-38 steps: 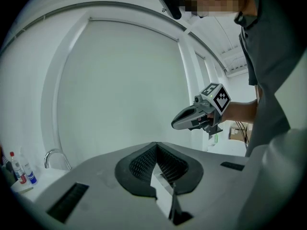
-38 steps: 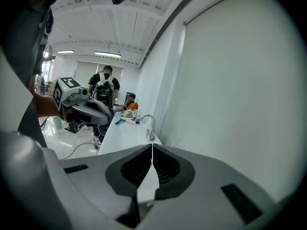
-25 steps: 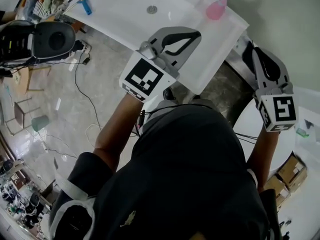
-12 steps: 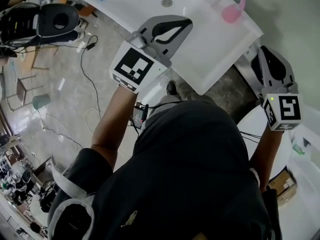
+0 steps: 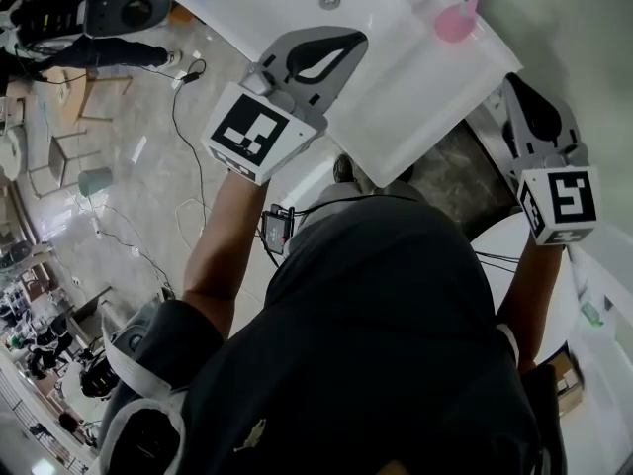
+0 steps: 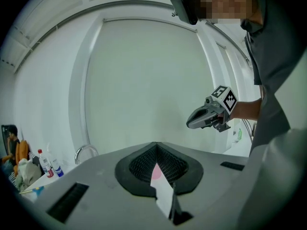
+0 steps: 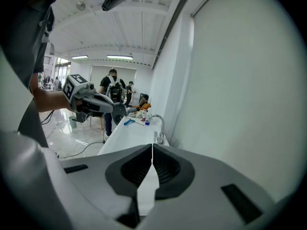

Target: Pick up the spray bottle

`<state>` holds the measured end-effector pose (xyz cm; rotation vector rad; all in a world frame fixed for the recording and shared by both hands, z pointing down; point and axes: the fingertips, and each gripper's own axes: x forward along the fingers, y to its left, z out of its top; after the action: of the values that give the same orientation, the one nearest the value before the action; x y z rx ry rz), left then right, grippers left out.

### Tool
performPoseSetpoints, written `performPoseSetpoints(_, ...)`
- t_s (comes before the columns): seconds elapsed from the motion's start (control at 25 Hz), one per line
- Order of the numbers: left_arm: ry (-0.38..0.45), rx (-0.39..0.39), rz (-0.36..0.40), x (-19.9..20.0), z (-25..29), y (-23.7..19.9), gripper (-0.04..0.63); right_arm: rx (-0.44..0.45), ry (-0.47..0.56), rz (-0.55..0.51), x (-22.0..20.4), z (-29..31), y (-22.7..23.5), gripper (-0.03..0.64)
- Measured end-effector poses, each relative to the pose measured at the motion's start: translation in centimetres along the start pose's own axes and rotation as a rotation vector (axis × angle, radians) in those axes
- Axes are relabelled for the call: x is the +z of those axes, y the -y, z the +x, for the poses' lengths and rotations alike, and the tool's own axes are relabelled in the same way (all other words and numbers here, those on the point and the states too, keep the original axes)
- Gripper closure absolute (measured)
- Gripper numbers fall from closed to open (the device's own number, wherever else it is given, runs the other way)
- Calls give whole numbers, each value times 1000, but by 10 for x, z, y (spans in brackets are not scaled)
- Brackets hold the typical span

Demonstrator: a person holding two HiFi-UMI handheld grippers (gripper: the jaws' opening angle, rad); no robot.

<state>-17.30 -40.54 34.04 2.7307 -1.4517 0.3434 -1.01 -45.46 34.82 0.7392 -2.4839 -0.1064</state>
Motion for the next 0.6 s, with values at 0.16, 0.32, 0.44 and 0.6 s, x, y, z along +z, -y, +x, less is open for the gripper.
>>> performPoseSetpoints(0.16, -17, 2, -14, 12, 12, -10, 592, 25, 16, 19, 7, 16, 14, 606)
performPoseSetpoints(0.32, -17, 13, -12, 29, 30, -6, 592, 44, 40, 23, 4, 17, 35, 606)
performPoseSetpoints(0.44, -20, 14, -17, 28, 34, -5, 592, 62, 45, 32, 0, 27, 35, 606)
performPoseSetpoints(0.6, -26, -26, -34, 26, 48, 21, 592, 33, 32, 41, -11, 14, 46, 606)
